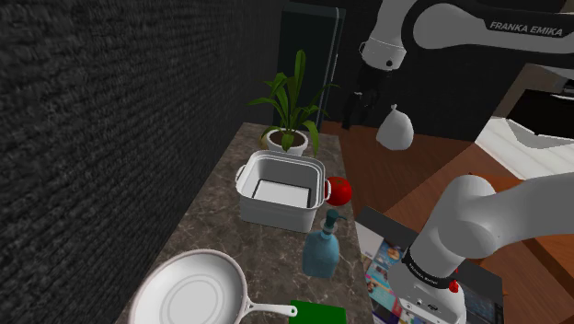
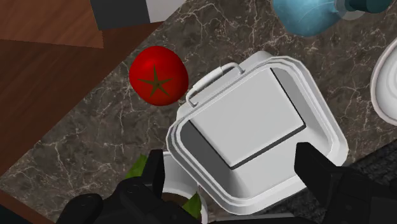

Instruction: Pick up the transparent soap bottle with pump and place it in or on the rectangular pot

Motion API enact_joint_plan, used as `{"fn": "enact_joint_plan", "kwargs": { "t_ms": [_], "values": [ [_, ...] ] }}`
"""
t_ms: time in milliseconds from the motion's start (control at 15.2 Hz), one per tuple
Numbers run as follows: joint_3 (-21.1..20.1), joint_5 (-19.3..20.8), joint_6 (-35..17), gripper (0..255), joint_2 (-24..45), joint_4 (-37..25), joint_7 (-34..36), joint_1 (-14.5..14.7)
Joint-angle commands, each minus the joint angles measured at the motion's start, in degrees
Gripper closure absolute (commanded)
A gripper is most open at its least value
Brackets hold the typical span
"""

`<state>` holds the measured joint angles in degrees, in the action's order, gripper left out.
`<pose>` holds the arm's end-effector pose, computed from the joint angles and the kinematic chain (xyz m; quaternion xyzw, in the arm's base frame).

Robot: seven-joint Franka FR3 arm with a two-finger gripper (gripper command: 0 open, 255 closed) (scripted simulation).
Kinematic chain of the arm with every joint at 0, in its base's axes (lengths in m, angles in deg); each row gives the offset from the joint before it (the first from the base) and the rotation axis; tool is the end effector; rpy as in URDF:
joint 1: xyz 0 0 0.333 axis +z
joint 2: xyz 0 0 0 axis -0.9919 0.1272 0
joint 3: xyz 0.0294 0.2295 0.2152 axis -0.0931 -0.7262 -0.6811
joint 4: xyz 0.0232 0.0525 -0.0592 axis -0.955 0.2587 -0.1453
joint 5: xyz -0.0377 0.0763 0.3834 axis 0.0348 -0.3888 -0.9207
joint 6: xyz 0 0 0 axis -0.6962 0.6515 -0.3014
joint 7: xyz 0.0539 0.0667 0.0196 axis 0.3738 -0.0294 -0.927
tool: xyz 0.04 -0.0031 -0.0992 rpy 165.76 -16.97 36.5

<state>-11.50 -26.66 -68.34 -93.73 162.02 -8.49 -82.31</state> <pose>0.3110 -0.0008 0.5939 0.9970 -0.0487 0.0585 0.0148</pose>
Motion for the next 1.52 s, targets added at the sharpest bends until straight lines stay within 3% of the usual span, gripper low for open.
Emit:
{"fn": "enact_joint_plan", "kwargs": {
  "t_ms": [0, 660, 1254, 1452],
  "values": [
    [0.0, 0.0, 0.0, 0, 0.0, 0.0, 0.0, 0.0],
    [-12.6, -7.6, -4.6, 0, -6.4, 12.1, 13.2, 5.0],
    [-26.0, -16.4, -10.7, 0, -4.5, 17.1, 26.0, 10.7],
    [-26.7, -16.9, -13.2, 0, -4.0, 19.1, 25.9, 10.8]
  ]
}}
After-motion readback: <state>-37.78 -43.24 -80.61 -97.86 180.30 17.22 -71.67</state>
